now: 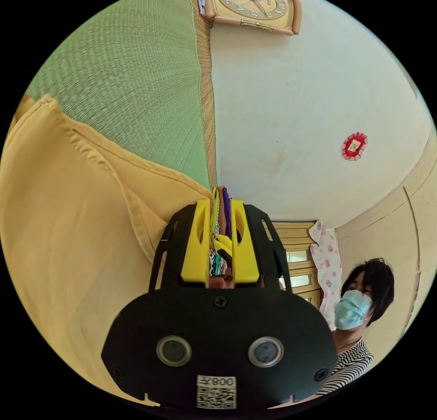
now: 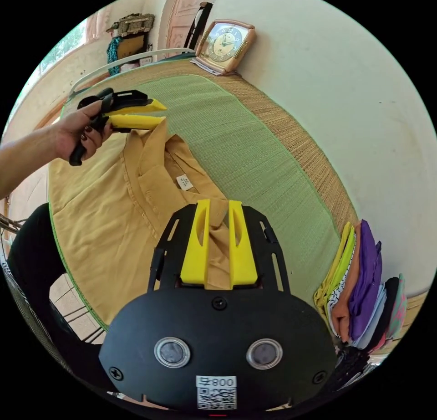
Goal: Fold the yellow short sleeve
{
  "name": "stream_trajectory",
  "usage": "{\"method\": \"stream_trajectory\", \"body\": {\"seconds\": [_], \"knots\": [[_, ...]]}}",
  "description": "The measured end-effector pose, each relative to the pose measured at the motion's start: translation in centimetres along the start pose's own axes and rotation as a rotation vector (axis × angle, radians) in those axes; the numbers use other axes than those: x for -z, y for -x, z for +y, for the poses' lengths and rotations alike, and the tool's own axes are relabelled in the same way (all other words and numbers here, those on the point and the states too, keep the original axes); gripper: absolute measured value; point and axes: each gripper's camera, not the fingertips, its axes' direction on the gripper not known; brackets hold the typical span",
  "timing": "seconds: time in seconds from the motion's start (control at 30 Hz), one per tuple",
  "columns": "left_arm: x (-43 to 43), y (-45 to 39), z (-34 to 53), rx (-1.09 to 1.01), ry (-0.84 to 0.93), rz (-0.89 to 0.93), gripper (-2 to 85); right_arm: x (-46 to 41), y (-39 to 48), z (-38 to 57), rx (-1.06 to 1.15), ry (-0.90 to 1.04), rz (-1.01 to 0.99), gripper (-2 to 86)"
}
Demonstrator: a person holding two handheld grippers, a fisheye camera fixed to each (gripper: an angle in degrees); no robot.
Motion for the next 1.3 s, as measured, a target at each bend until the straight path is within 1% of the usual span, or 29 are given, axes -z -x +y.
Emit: {"method": "stream_trajectory", "body": {"seconds": [0.03,0.1,0.17,0.23,0.33,0.43,0.5,0.63,0.8,1.0,1.1,1.13,1.17,1.3], "knots": [[0.1,0.1,0.0,0.003,0.000,-0.001,7.8,0.2,0.8,0.0,0.013,-0.011,-0.045,8.0],[0.4,0.5,0.2,0.016,0.006,0.004,8.0,0.0,3.1,0.3,0.078,0.004,-0.060,8.3],[0.7,0.5,0.5,0.012,0.007,0.012,8.1,-0.7,6.7,1.0,0.181,0.025,-0.016,8.2],[0.9,0.5,0.7,0.013,0.014,0.006,8.2,-1.4,8.6,1.4,0.228,0.039,0.038,8.0],[1.0,0.7,1.3,0.027,0.026,0.019,8.3,-2.2,9.9,1.3,0.262,0.055,0.060,7.2],[0.8,0.7,2.0,0.030,0.054,0.010,8.1,-2.7,9.8,0.7,0.263,0.087,0.040,7.2],[0.3,0.8,3.0,0.029,0.106,-0.029,7.9,-2.3,9.4,0.5,0.241,0.080,0.023,7.3],[-0.6,1.4,3.9,0.049,0.145,-0.025,5.9,-1.5,10.3,0.8,0.243,0.053,0.003,8.1],[-2.2,0.4,2.9,0.019,0.157,0.011,4.1,-1.3,11.1,0.3,0.259,0.034,0.086,6.4],[-3.4,-0.1,1.1,0.035,0.144,0.061,6.0,0.4,6.0,-2.5,0.145,-0.010,0.154,4.5],[-3.4,0.0,1.2,0.038,0.137,0.073,6.5,1.5,3.3,-3.5,0.084,-0.016,0.087,5.6],[-3.3,0.0,1.3,0.035,0.138,0.074,6.5,2.0,2.8,-3.5,0.070,-0.023,0.025,6.5],[-3.0,0.0,1.7,0.026,0.132,0.067,6.5,2.1,2.8,-3.2,0.072,-0.021,-0.042,7.3],[-1.6,0.8,2.8,0.042,0.105,0.078,6.1,1.8,4.7,-0.7,0.107,-0.009,-0.120,8.4]]}}
